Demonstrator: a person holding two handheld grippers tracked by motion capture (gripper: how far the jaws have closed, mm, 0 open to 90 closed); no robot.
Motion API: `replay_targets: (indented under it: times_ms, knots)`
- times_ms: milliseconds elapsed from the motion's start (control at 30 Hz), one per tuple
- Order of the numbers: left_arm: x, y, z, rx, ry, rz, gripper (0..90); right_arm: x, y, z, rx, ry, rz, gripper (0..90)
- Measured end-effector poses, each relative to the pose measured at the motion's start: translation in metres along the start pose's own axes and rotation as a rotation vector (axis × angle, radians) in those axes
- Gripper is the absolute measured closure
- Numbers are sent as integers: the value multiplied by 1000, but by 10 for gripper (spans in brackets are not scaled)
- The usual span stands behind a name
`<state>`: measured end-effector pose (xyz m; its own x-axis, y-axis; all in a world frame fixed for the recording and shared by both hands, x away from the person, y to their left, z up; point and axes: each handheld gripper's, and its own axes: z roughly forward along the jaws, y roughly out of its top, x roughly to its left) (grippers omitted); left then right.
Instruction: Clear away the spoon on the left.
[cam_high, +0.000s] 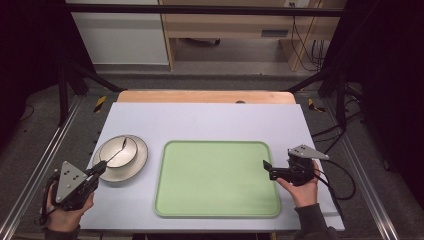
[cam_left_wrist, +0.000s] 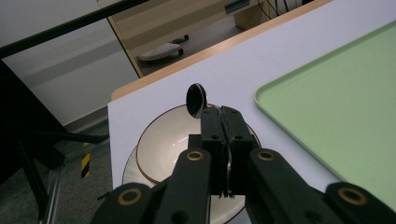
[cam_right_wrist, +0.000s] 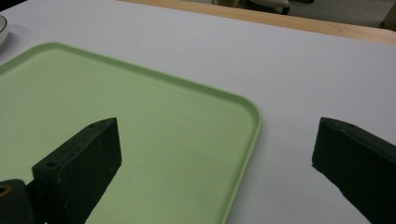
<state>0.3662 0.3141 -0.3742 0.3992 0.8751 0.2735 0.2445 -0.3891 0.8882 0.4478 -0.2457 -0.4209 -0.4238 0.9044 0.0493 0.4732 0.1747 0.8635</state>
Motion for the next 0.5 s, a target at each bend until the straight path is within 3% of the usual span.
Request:
replay_targets:
  times_ms: [500]
  knots:
    - [-11,5,2,-25,-10,22,887,1,0,0,2,4,4,17]
